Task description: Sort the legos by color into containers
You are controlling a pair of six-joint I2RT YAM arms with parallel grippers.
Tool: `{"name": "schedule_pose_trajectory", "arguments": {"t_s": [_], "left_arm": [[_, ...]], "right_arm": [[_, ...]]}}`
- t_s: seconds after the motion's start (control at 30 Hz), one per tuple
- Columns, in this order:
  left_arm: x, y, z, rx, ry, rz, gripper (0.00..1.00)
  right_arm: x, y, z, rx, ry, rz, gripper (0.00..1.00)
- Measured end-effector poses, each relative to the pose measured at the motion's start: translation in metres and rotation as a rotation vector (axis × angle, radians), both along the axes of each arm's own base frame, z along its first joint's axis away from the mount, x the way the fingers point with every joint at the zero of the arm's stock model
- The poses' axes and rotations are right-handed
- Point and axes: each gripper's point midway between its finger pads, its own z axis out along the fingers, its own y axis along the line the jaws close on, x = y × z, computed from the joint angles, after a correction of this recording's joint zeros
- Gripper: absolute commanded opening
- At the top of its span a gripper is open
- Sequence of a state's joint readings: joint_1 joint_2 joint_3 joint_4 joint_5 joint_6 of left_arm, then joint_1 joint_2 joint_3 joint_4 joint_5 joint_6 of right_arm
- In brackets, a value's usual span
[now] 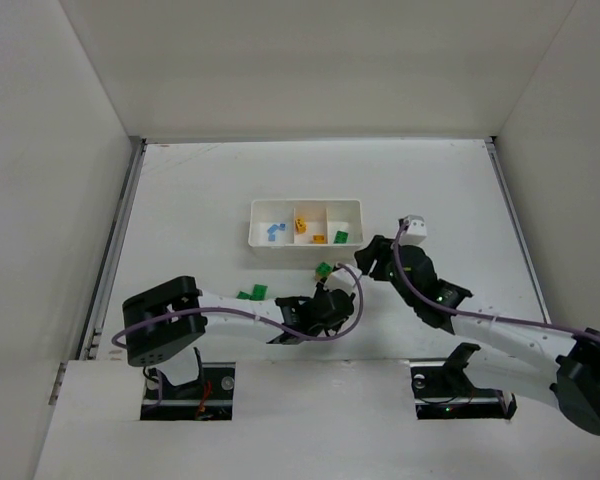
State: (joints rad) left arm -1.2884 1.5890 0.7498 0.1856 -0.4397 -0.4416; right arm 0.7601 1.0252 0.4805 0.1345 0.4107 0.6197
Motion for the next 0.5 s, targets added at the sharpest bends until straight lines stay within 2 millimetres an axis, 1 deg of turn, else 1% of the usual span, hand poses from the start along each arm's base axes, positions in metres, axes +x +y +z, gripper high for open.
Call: {"name": "schedule_pose_trajectory", "arguments": {"t_s": [0.07,0.13,0.2,0.3,0.37,0.43,0.47,0.5], "left_arm": [[0.001,0.001,0.005,-0.008,-0.01,0.006,0.12],[0.002,0.001,0.02,-0.042,-0.021,0.009,0.12],[0.003,0.002,0.046,-0.116,-0.037,0.015,0.12],[0.009,0.011,0.1,-0.289,-0.053,0.042,0.12],[0.019,0.024,0.138,-0.424,-0.057,0.084,0.12],[0.029,0.038,0.169,-0.538,-0.053,0.128,0.13],[0.034,0.045,0.18,-0.592,-0.045,0.148,0.13],[0.038,0.052,0.188,-0.635,-0.029,0.168,0.13]], "right_arm": [[-0.003,-0.003,0.004,0.017,-0.012,-0.001,0.63],[-0.008,-0.007,0.012,0.04,-0.033,0.001,0.59],[-0.013,-0.009,0.025,0.069,-0.064,0.009,0.52],[-0.023,-0.007,0.05,0.117,-0.124,0.054,0.51],[-0.036,0.002,0.067,0.145,-0.169,0.121,0.51],[-0.051,0.011,0.081,0.161,-0.212,0.197,0.52],[-0.058,0.015,0.087,0.166,-0.233,0.234,0.54],[-0.065,0.019,0.092,0.169,-0.252,0.271,0.56]]}}
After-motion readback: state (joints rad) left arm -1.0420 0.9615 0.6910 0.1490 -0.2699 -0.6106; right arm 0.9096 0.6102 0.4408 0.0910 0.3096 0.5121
